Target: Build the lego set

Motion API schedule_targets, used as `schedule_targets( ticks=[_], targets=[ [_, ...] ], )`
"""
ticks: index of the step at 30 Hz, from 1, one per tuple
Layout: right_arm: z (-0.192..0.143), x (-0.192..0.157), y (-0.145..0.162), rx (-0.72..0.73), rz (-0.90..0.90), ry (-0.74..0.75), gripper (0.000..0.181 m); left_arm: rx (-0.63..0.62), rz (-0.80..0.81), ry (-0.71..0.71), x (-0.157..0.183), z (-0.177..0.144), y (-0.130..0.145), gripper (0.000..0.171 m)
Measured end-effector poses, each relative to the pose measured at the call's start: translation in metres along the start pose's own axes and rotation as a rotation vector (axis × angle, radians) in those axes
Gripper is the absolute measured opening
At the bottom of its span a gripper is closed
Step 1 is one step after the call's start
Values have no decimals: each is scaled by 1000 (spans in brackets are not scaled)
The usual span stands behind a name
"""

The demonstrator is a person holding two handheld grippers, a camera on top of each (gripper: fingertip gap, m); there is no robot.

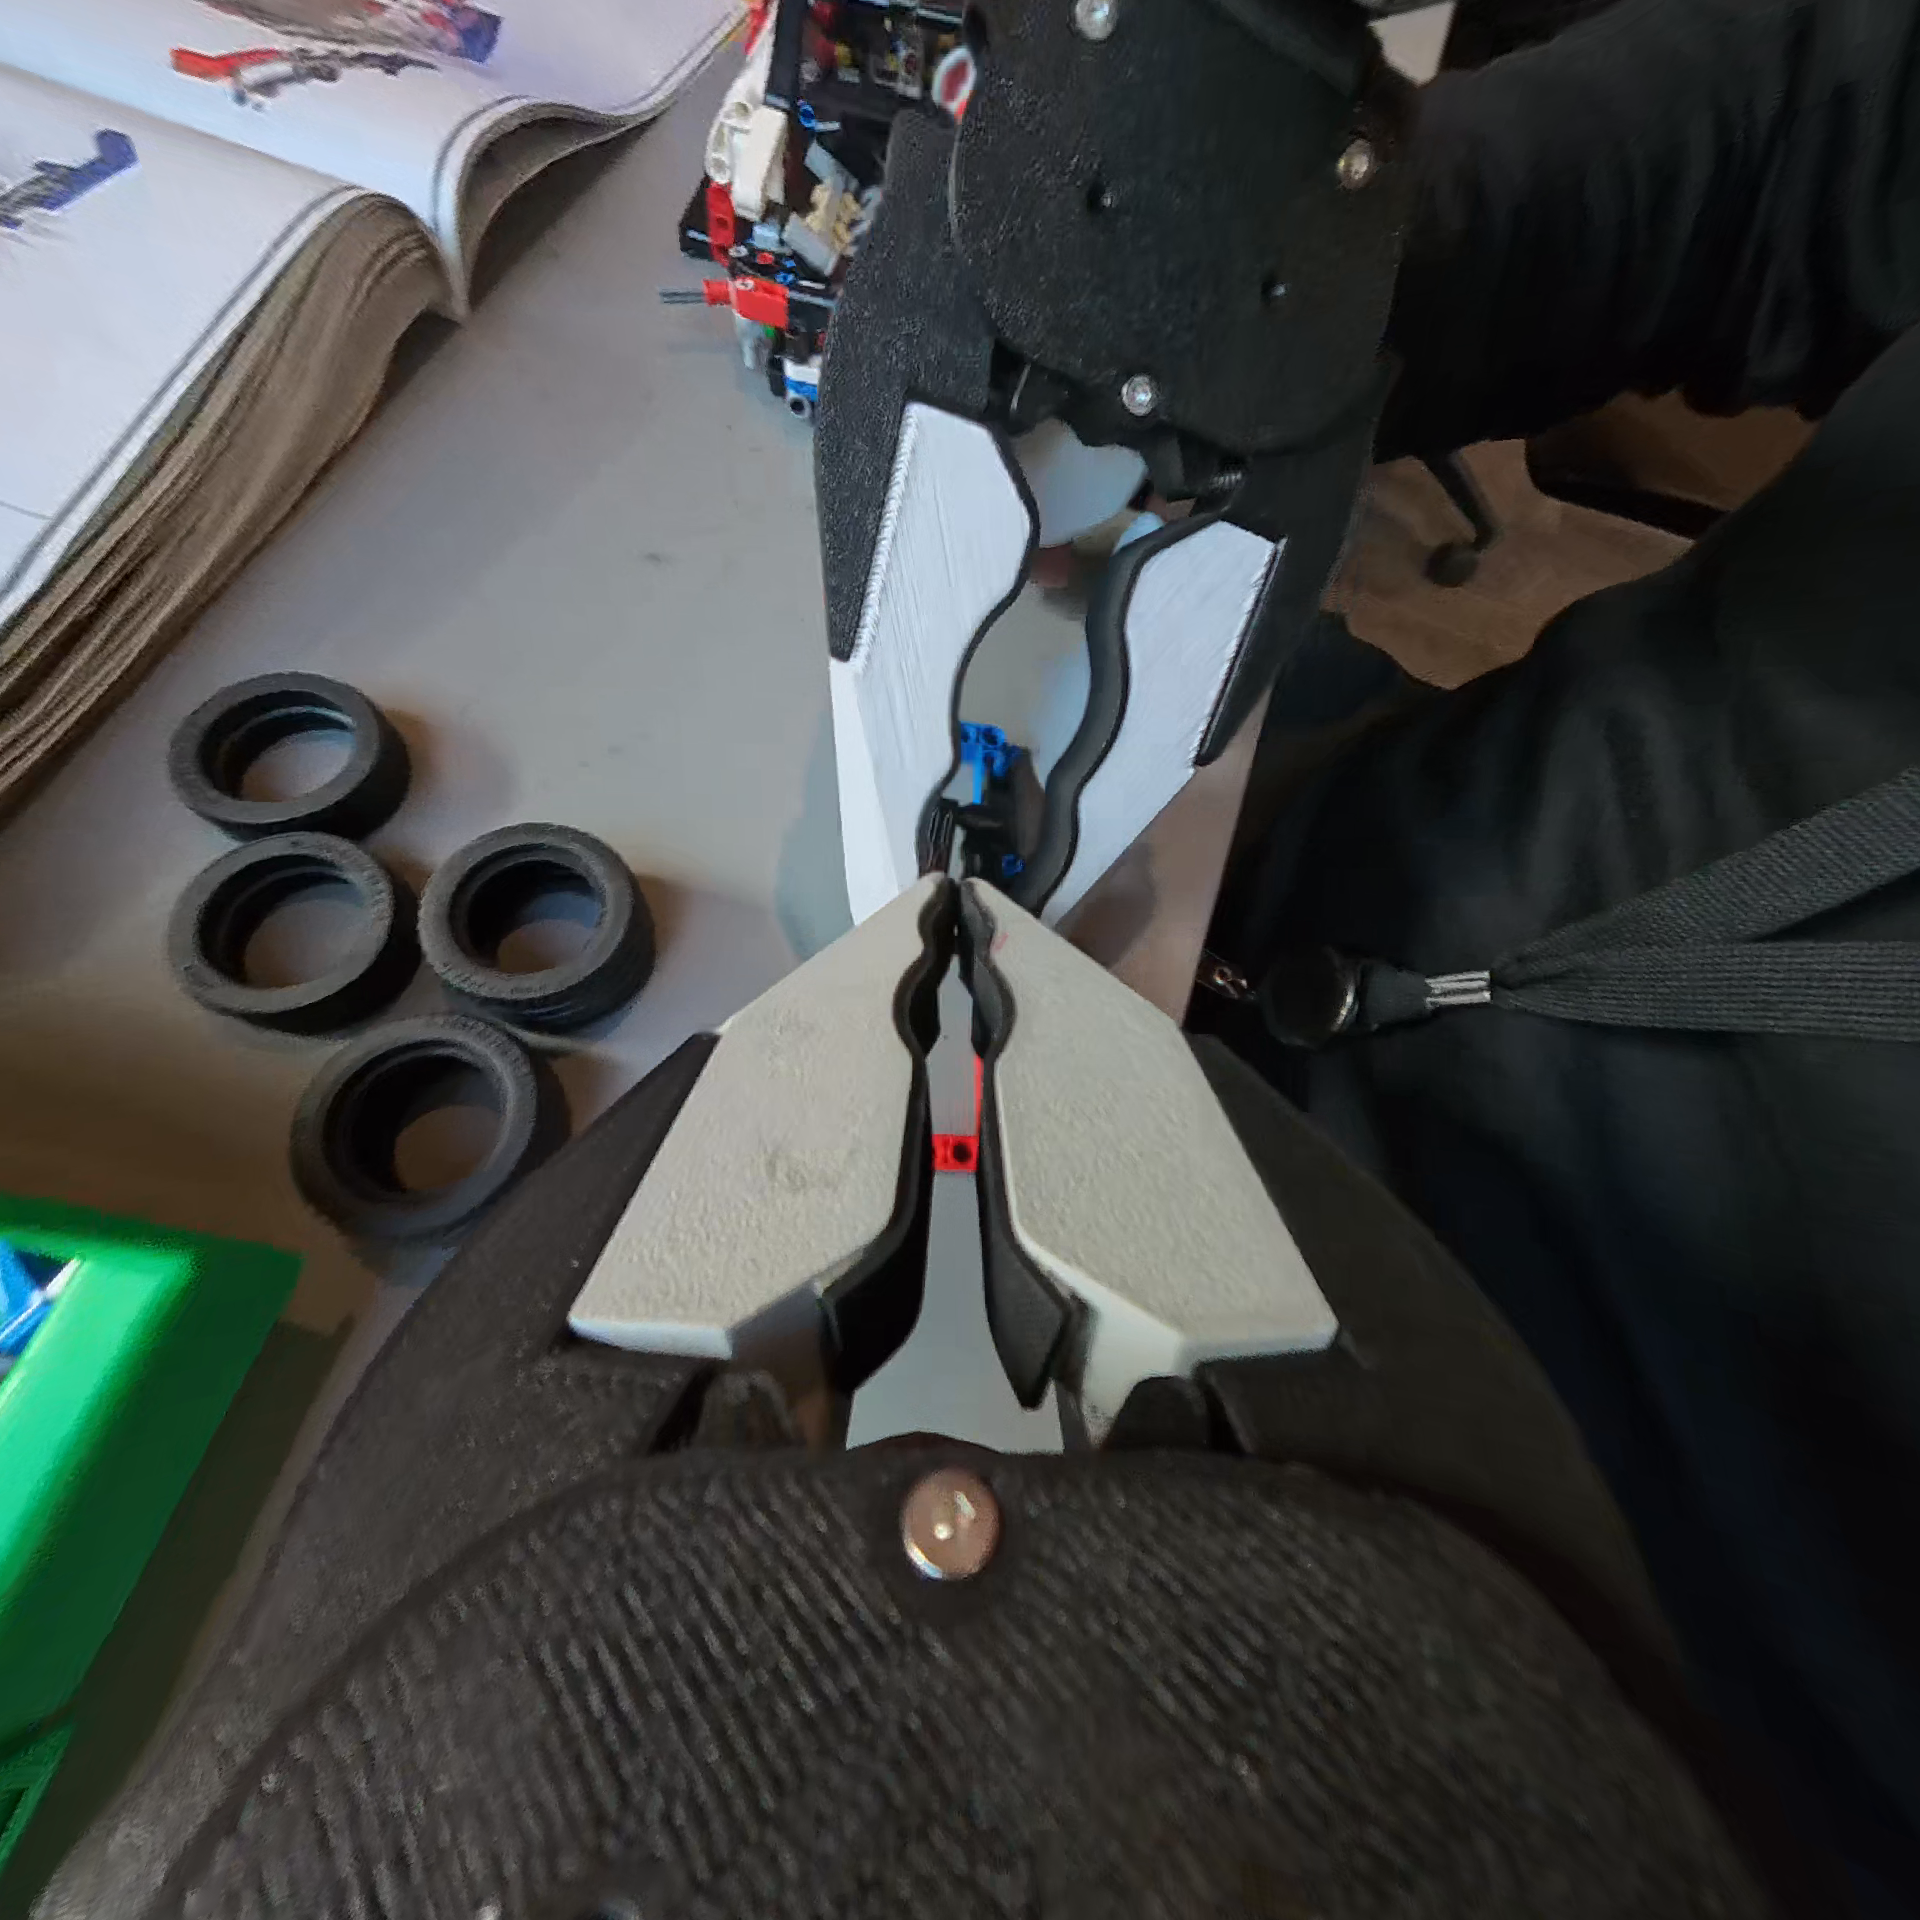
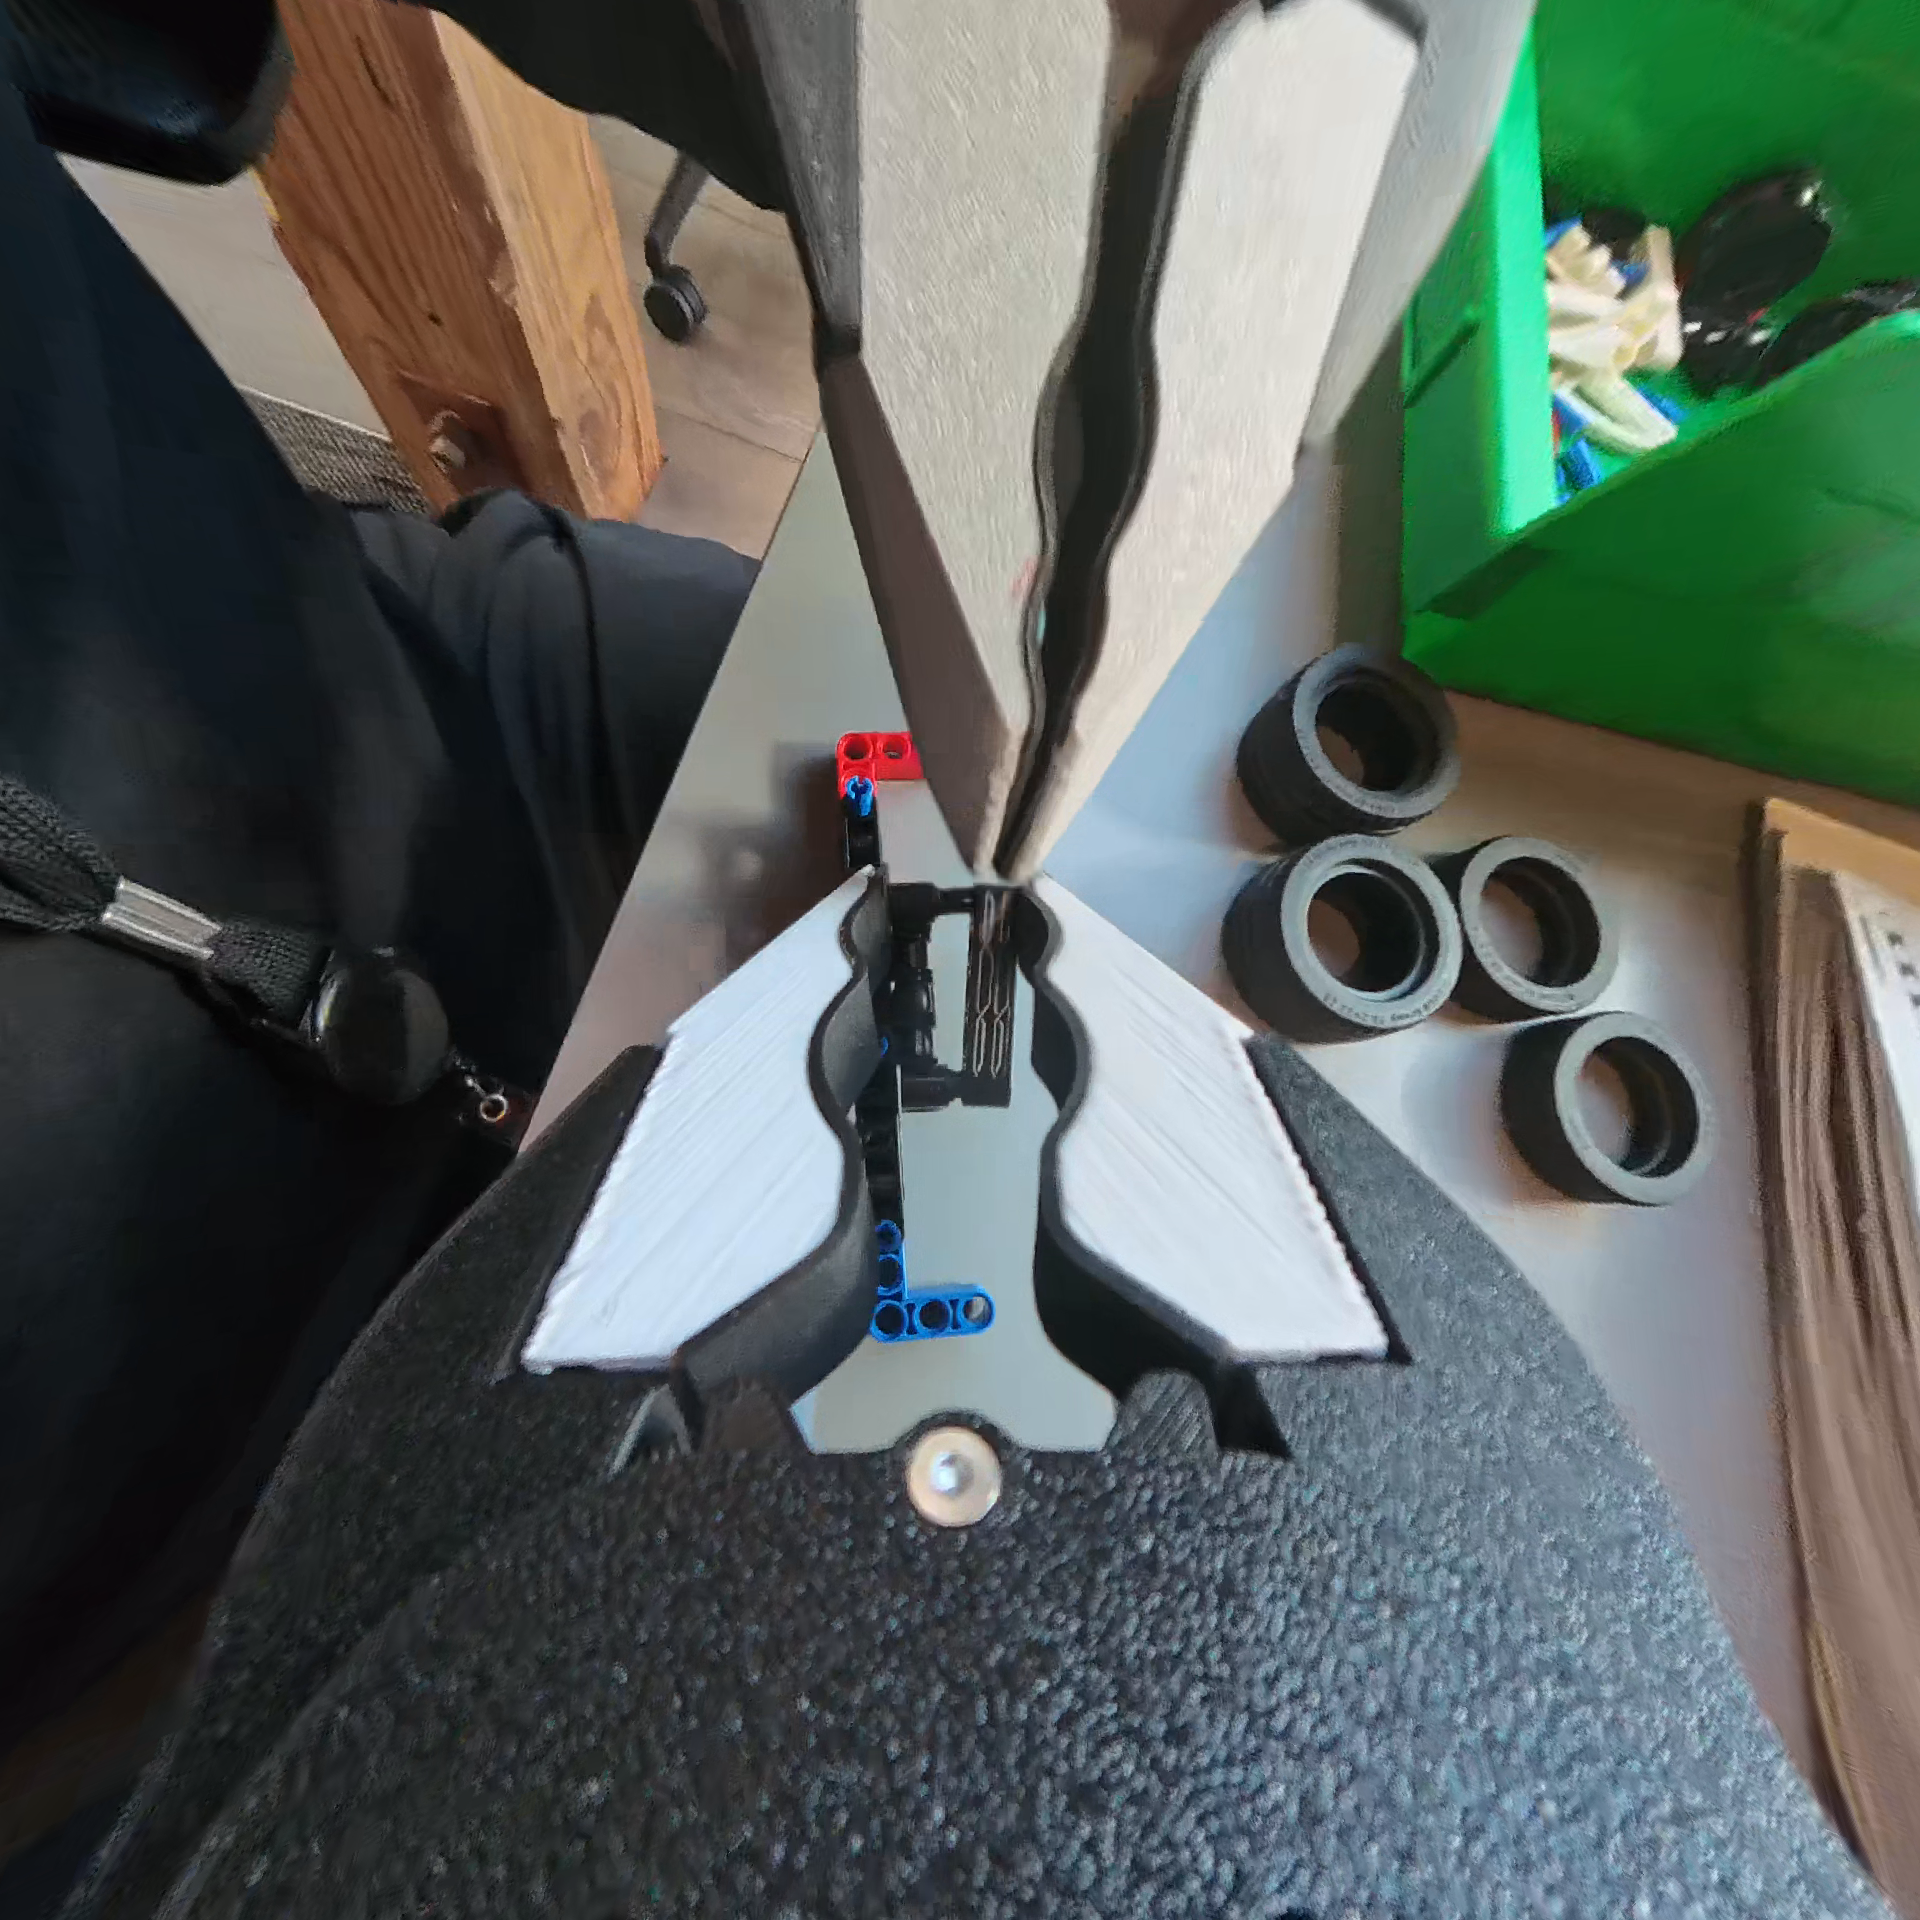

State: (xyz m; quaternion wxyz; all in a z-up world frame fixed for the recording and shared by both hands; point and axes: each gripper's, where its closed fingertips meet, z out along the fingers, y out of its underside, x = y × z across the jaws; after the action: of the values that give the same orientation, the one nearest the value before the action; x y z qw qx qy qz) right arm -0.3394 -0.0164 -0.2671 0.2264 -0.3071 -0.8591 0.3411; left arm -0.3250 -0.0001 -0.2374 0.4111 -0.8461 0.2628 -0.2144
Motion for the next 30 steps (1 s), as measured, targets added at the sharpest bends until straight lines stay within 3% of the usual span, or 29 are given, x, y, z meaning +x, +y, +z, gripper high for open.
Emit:
schedule_targets(
  ticks=[4,9,21,23,26,30],
  targets=[
    [0,1,1,12,28,-16,24,16,-17,-55,-7,-11,5,0],
    [1,2,1,30,43,5,24,-93,-101,-41,0,3,28,0],
    [3,-6,-1,85,41,-46,23,-37,-144,-25,7,17,15,0],
    [3,0,-1,76,13,4,23,-42,-140,-53,2,12,15,0],
    [1,0,0,73,18,-2,23,61,-132,-105,-4,-9,4,0],
    [3,-2,-2,75,-9,-8,22,-35,-191,-78,-7,-4,26,0]
  ],
)
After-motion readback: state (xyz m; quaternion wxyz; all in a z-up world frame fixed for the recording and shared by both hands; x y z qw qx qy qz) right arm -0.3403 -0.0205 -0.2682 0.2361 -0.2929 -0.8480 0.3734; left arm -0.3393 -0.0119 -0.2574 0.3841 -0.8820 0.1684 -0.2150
